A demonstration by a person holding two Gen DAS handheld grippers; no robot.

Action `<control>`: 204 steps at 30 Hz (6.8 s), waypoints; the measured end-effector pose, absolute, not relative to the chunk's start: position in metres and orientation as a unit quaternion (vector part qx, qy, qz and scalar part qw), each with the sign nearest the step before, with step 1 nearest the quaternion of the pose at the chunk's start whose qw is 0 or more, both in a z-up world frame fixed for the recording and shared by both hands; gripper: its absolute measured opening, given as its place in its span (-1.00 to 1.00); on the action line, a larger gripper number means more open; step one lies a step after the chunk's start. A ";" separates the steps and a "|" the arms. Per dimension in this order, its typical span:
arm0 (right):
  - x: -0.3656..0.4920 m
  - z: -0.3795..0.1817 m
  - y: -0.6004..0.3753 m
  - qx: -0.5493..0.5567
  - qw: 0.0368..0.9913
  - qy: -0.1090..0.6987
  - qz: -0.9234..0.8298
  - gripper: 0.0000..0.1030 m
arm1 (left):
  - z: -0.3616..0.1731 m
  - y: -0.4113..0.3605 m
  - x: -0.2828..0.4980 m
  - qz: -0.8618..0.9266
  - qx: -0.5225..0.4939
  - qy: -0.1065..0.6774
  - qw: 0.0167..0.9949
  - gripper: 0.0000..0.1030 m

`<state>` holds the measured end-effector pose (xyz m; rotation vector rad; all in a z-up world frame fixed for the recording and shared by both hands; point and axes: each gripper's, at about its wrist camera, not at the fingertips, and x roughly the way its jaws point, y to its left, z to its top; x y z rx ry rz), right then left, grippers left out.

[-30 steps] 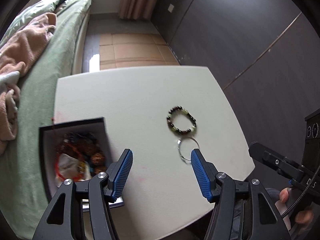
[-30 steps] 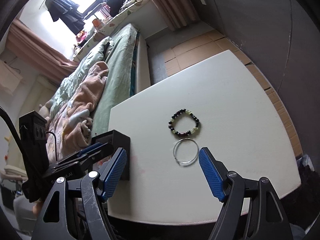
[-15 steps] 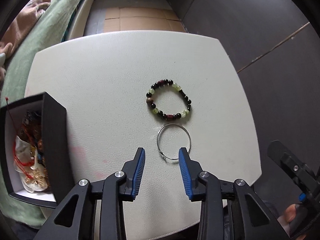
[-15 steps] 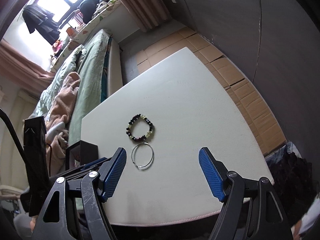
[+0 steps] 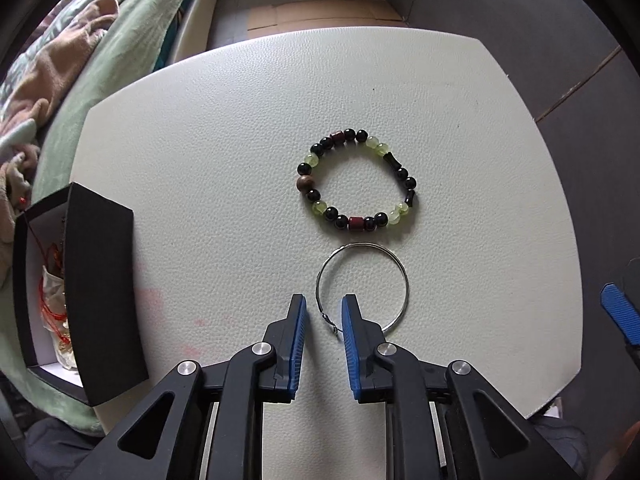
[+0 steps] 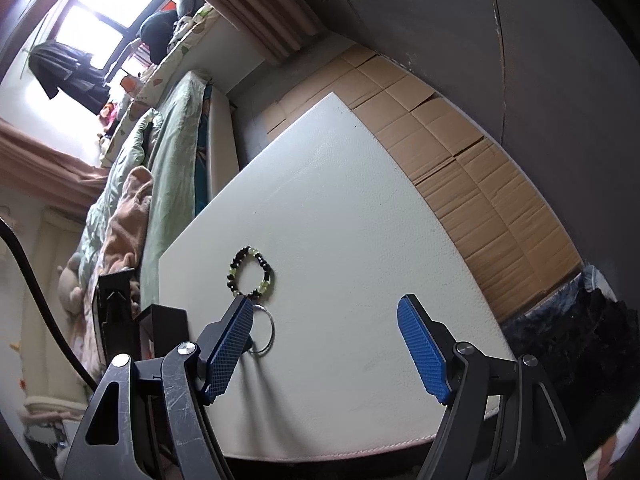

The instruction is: Organize jewelry

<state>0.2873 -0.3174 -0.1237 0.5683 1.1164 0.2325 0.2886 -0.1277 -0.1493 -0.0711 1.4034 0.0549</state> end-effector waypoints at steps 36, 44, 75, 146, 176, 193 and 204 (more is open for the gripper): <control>0.317 -0.150 -0.271 0.234 0.787 0.555 0.134 0.45 | -0.118 -0.034 0.317 -0.018 -0.077 0.601 0.795 -0.96; 0.336 -0.150 -0.242 0.178 0.805 0.550 0.133 0.38 | -0.108 -0.015 0.313 -0.052 -0.103 0.569 0.814 -0.96; 0.349 -0.115 -0.172 0.013 0.825 0.550 0.131 -0.83 | -0.053 0.072 0.268 -0.080 -0.207 0.481 0.848 -0.96; 0.168 -0.032 -0.152 0.144 0.859 0.451 0.194 0.77 | 0.024 0.063 0.103 -0.050 -0.117 0.396 0.909 0.96; 0.034 0.028 -0.208 0.066 0.906 0.365 0.206 1.00 | 0.085 0.010 -0.016 -0.018 -0.047 0.323 0.945 0.99; 0.012 0.035 -0.209 0.051 0.914 0.348 0.202 1.00 | 0.088 0.008 -0.039 -0.021 -0.039 0.310 0.950 0.99; 0.010 0.037 -0.210 0.058 0.917 0.343 0.194 1.00 | 0.086 0.007 -0.042 -0.030 -0.035 0.311 0.949 0.99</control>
